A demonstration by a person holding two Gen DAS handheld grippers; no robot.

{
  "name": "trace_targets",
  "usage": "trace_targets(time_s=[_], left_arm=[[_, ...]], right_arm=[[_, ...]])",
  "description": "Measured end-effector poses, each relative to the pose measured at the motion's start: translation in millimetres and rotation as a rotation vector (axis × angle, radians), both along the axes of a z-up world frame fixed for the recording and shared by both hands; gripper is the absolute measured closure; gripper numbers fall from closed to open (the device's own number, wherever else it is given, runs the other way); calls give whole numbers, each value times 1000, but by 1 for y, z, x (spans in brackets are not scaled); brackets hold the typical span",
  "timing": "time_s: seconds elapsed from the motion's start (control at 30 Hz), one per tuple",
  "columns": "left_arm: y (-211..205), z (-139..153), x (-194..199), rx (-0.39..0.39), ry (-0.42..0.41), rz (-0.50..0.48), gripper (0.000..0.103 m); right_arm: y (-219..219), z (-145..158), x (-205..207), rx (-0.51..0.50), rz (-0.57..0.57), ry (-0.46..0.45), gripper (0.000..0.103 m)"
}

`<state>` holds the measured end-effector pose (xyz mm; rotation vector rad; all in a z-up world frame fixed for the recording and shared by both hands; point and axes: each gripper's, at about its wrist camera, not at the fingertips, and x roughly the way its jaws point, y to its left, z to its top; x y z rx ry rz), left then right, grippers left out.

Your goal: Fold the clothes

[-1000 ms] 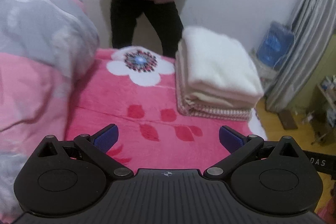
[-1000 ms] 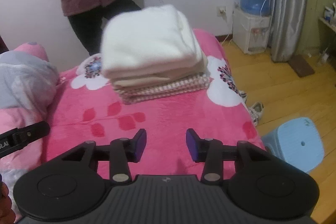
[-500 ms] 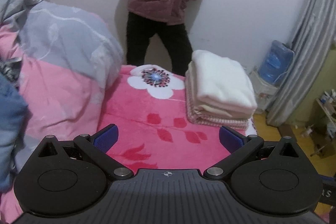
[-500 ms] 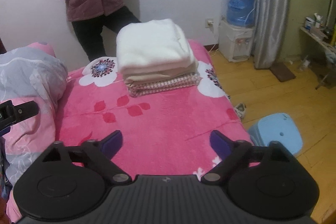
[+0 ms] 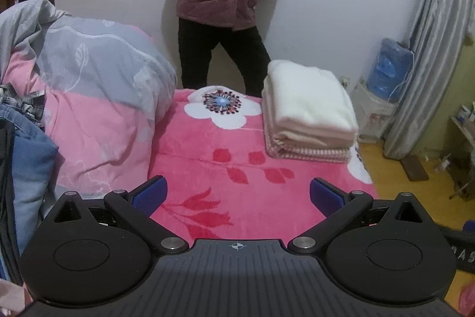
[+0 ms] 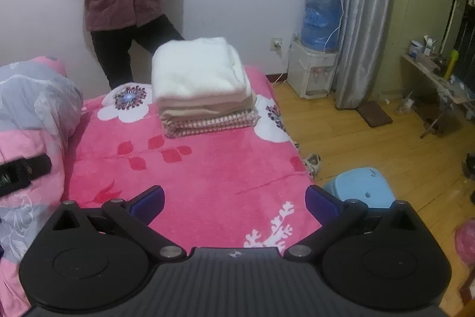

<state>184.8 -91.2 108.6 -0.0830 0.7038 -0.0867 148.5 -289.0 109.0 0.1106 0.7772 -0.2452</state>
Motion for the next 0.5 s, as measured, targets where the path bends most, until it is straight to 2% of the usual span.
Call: trace_targets(time_s=[0.1, 0.27, 0.5], left_arm=[[-7, -1, -3, 43, 27, -13, 0], [-14, 5, -12, 108, 3, -13, 0], [-11, 12, -17, 94, -11, 16, 0]], right_arm=[[3, 4, -3, -20, -8, 3, 0], [13, 2, -10, -71, -4, 28, 0], [25, -1, -17, -124, 18, 47, 0]])
